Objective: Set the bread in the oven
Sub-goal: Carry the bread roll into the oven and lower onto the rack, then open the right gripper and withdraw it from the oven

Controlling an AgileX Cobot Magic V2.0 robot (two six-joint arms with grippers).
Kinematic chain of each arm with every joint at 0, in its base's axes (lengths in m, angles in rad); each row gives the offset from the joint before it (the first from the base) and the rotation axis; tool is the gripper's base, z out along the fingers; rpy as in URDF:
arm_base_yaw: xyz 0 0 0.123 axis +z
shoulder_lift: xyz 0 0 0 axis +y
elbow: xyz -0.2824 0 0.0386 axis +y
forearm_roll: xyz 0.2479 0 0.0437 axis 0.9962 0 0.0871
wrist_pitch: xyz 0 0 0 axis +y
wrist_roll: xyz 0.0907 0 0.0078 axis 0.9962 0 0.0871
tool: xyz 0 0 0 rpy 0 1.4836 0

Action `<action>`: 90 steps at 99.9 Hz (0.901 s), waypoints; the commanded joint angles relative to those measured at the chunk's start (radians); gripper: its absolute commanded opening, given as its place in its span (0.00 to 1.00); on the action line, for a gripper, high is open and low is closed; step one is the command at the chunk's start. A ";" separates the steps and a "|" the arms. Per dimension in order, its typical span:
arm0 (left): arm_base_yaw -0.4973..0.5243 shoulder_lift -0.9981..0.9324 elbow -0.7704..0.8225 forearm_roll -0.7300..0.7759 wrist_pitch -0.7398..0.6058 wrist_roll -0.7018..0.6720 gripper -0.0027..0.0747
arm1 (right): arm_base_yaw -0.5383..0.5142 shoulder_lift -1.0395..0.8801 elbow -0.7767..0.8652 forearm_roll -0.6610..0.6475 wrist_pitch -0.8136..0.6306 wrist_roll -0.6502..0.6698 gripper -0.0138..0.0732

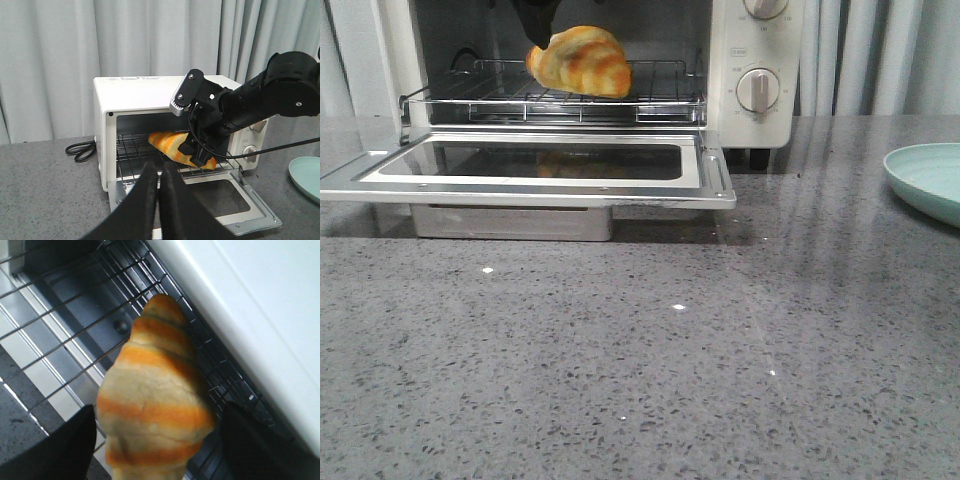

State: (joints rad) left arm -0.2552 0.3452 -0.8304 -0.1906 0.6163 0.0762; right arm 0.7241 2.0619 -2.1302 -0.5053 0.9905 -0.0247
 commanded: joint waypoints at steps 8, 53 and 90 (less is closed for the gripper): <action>0.005 0.003 -0.027 -0.008 -0.063 -0.009 0.01 | 0.013 -0.063 -0.034 -0.045 -0.019 -0.005 0.70; 0.007 -0.166 -0.027 0.092 0.014 -0.011 0.01 | 0.172 -0.095 -0.142 -0.015 0.269 -0.005 0.66; 0.007 -0.305 0.014 0.235 0.108 -0.196 0.01 | 0.251 -0.138 -0.142 0.109 0.323 -0.005 0.28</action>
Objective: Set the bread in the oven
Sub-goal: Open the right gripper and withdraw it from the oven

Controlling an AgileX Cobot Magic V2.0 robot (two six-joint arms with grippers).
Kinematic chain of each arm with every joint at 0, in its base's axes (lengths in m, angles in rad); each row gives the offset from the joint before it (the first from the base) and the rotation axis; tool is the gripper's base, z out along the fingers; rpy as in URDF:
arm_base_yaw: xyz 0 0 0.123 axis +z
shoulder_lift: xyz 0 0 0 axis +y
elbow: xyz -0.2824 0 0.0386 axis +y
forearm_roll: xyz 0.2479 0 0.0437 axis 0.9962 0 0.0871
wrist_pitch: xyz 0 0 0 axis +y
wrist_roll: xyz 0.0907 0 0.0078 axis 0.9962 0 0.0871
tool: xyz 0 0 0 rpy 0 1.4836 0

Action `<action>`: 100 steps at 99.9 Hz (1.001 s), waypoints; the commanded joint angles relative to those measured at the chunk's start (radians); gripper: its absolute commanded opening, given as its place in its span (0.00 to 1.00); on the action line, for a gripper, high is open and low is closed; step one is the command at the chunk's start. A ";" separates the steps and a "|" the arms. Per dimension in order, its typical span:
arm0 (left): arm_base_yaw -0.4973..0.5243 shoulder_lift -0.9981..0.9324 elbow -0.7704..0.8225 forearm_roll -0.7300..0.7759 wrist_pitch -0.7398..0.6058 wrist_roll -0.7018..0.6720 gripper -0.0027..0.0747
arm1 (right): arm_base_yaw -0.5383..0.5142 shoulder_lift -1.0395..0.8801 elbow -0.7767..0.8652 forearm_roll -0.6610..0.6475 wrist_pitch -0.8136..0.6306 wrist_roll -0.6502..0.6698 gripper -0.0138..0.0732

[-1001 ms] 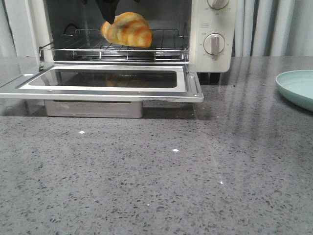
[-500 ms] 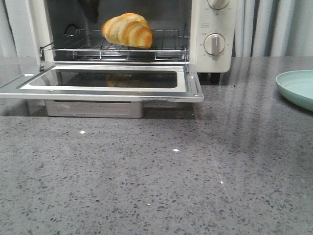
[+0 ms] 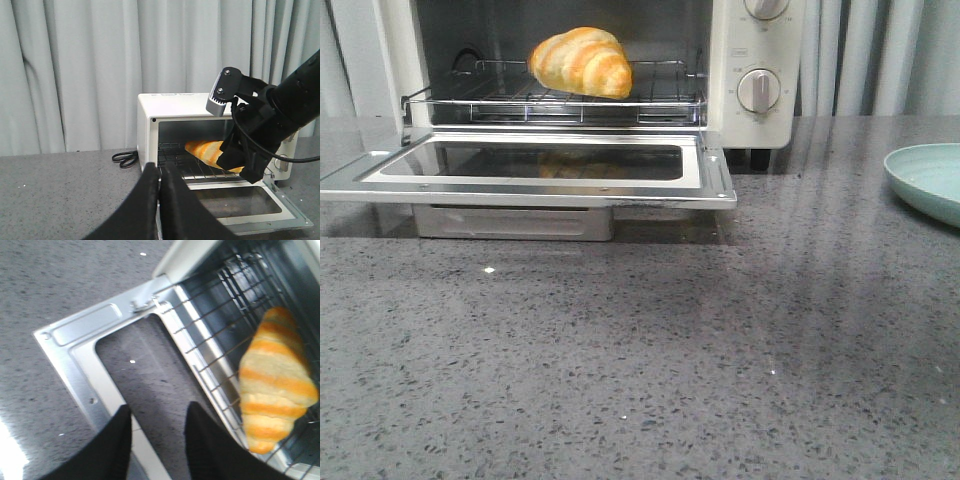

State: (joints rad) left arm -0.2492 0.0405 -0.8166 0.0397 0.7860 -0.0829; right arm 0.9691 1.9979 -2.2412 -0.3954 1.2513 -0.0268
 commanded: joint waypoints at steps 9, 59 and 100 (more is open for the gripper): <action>0.001 -0.024 0.036 0.004 -0.062 -0.059 0.01 | 0.008 -0.083 -0.029 0.029 0.062 -0.003 0.22; 0.259 -0.069 0.243 0.018 -0.133 -0.059 0.01 | 0.008 -0.105 0.004 0.042 0.064 0.011 0.20; 0.299 -0.069 0.493 -0.060 -0.420 -0.059 0.01 | 0.000 -0.169 0.198 -0.009 0.064 0.086 0.20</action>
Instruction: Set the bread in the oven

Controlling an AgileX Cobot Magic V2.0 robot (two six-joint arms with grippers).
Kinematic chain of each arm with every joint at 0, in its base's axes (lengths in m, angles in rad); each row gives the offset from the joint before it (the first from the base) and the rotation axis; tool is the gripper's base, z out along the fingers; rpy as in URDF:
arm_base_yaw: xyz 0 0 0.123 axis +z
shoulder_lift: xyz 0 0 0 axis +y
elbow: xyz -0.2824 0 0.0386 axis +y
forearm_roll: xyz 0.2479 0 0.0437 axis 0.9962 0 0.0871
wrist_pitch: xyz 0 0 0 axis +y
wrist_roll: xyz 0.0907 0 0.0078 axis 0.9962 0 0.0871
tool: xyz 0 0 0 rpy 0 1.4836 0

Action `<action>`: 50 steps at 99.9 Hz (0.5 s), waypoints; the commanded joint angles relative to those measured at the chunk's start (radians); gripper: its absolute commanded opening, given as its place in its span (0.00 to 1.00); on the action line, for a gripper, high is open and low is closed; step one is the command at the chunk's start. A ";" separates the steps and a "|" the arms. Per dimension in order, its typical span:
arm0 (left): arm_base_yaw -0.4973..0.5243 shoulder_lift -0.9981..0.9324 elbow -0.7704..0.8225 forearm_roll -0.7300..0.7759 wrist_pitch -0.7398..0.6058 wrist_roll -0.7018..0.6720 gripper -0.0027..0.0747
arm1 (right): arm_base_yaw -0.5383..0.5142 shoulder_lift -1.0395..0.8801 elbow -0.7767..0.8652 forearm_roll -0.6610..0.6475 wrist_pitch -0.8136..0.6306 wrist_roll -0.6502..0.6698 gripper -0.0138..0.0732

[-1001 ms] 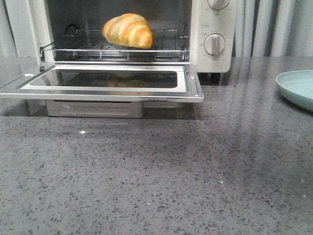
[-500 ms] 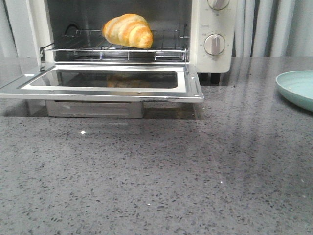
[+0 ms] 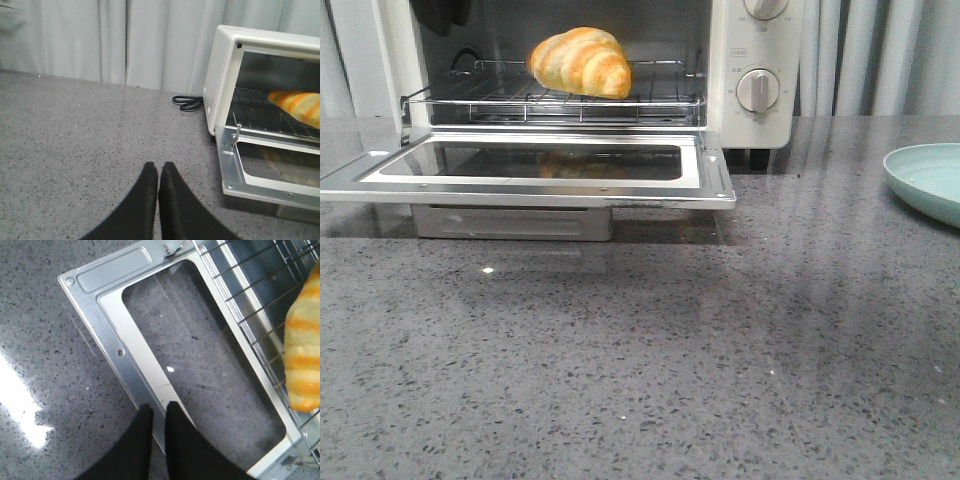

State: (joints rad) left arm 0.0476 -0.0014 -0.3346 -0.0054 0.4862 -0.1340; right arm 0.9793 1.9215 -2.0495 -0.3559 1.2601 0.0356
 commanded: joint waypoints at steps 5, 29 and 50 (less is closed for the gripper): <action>0.003 -0.027 0.033 -0.015 -0.123 -0.007 0.01 | -0.014 -0.110 0.029 -0.050 0.055 0.032 0.20; 0.003 -0.027 0.097 -0.083 -0.128 -0.007 0.01 | -0.033 -0.231 0.171 -0.067 0.055 0.089 0.20; 0.003 -0.027 0.097 -0.111 -0.132 -0.007 0.01 | -0.033 -0.364 0.333 -0.112 0.055 0.175 0.20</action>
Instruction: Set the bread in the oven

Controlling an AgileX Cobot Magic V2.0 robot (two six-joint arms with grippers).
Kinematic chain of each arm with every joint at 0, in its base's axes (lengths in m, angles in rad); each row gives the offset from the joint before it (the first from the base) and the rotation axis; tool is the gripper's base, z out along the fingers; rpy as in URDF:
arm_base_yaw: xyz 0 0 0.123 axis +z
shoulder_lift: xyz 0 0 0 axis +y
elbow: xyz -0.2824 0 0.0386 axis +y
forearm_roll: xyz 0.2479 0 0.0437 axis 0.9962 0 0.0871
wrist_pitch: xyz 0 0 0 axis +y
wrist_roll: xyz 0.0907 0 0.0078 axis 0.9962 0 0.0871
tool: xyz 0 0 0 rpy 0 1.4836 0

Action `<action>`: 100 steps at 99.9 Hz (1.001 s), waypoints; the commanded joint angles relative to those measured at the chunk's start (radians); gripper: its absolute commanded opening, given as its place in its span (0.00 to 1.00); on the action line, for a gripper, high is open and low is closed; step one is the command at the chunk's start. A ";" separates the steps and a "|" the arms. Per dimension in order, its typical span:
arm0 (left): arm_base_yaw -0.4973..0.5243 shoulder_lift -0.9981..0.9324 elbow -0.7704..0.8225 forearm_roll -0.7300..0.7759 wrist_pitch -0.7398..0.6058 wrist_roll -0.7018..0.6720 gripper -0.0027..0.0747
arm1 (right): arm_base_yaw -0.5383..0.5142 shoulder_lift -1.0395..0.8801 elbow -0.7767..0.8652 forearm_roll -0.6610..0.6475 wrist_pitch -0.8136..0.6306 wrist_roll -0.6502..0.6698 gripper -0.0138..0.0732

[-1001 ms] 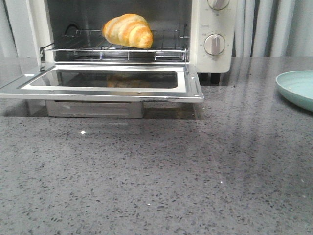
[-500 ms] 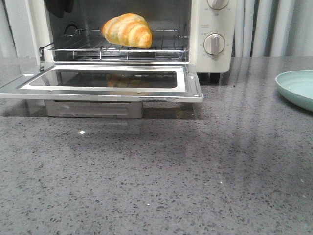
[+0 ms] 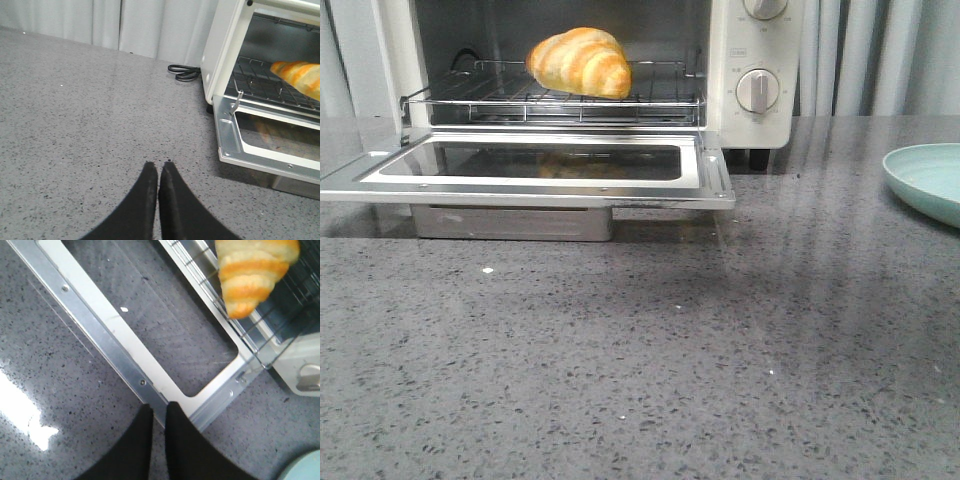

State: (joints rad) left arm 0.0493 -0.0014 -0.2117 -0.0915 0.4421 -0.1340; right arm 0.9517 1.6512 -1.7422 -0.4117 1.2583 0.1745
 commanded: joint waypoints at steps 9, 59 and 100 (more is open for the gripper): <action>0.001 -0.027 -0.026 -0.025 -0.113 -0.003 0.01 | -0.005 -0.164 0.106 -0.058 0.057 0.074 0.20; 0.001 -0.027 0.107 -0.022 -0.255 0.100 0.01 | -0.005 -0.599 0.454 -0.205 0.008 0.285 0.19; 0.001 -0.027 0.175 -0.032 -0.306 0.100 0.01 | -0.005 -0.929 0.733 -0.310 0.006 0.477 0.09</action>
State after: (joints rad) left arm 0.0493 -0.0014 -0.0099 -0.1060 0.2231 -0.0370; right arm 0.9496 0.7730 -1.0272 -0.6438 1.2584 0.6169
